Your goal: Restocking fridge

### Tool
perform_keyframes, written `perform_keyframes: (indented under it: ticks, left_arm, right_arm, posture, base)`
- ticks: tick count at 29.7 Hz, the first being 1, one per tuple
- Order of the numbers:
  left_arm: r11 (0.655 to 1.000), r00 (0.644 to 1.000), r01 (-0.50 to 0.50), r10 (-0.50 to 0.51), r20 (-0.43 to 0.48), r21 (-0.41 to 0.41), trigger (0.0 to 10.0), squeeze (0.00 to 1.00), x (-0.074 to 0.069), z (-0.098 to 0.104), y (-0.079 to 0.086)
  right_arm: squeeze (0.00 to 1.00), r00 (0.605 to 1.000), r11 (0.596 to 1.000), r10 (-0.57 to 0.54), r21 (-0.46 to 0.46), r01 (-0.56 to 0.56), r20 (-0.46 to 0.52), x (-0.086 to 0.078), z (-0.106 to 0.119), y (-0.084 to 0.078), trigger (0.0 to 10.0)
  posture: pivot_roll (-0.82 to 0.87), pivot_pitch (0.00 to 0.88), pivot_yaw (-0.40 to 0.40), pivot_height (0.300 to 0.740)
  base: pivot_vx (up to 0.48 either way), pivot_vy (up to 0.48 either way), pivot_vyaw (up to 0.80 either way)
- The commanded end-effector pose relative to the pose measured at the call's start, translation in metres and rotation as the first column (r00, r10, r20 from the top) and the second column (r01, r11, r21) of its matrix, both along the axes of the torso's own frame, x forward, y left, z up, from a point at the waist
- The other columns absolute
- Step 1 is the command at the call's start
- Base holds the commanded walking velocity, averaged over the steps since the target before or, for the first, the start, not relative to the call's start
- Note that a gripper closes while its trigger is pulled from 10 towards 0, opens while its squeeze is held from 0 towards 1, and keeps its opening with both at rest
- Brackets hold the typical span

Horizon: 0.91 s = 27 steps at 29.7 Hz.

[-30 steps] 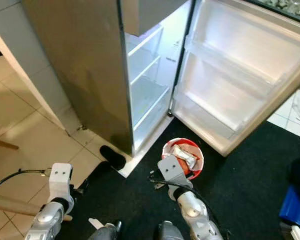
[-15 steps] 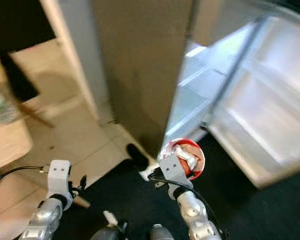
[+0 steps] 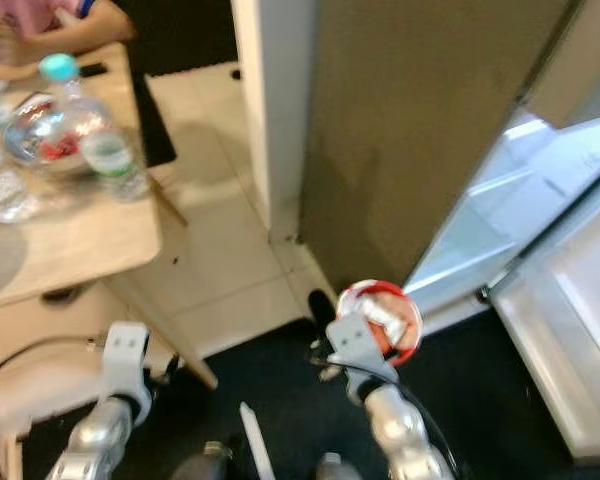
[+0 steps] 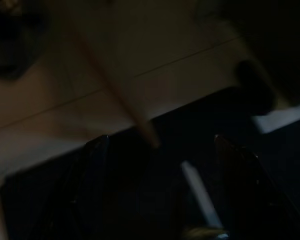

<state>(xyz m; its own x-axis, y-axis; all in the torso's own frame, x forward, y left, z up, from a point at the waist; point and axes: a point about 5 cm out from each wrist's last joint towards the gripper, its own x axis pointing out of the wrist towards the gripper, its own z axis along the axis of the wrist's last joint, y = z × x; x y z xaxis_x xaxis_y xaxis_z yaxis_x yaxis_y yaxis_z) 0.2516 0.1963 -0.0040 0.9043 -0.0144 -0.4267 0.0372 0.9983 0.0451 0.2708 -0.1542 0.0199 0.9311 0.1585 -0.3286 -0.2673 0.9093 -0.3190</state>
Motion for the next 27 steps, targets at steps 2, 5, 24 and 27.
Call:
perform_keyframes:
  ticks: [2, 5, 24, 27]
  left_arm:
    - [1.000, 0.999, 0.005, -0.005, -0.050, 0.013, 10.0, 0.00, -0.008, -0.010, 0.000]
    - [1.000, 0.998, -0.003, 0.004, -0.062, 0.012, 10.0, 0.00, -0.009, -0.011, 0.000]
    - [0.998, 0.995, -0.055, 0.058, -0.080, 0.037, 10.0, 0.00, -0.010, -0.015, 0.012]
    - [0.999, 0.996, -0.038, 0.040, -0.079, 0.036, 10.0, 0.00, -0.009, -0.015, 0.010]
  right_arm:
    - [0.00, 1.000, 1.000, -0.007, -0.005, 0.007, -0.017, -0.005, -0.005, -0.003, 10.0]
    - [0.00, 1.000, 1.000, -0.015, -0.003, 0.015, -0.025, -0.006, -0.007, -0.004, 10.0]
    - [0.00, 0.994, 0.993, -0.065, 0.089, 0.072, -0.083, -0.015, -0.020, -0.005, 10.0]
    - [0.00, 0.995, 0.994, -0.055, 0.094, 0.062, -0.079, -0.016, -0.020, -0.002, 10.0]
  posture:
    - [-0.06, 0.211, -0.015, 0.727]
    - [-0.06, 0.210, -0.017, 0.727]
    - [-0.05, 0.207, -0.023, 0.727]
    - [-0.06, 0.207, -0.022, 0.727]
  base:
    - [0.000, 0.000, 0.80]
    - [0.000, 0.000, 0.80]
    - [0.000, 0.000, 0.13]
    - [0.000, 0.000, 0.00]
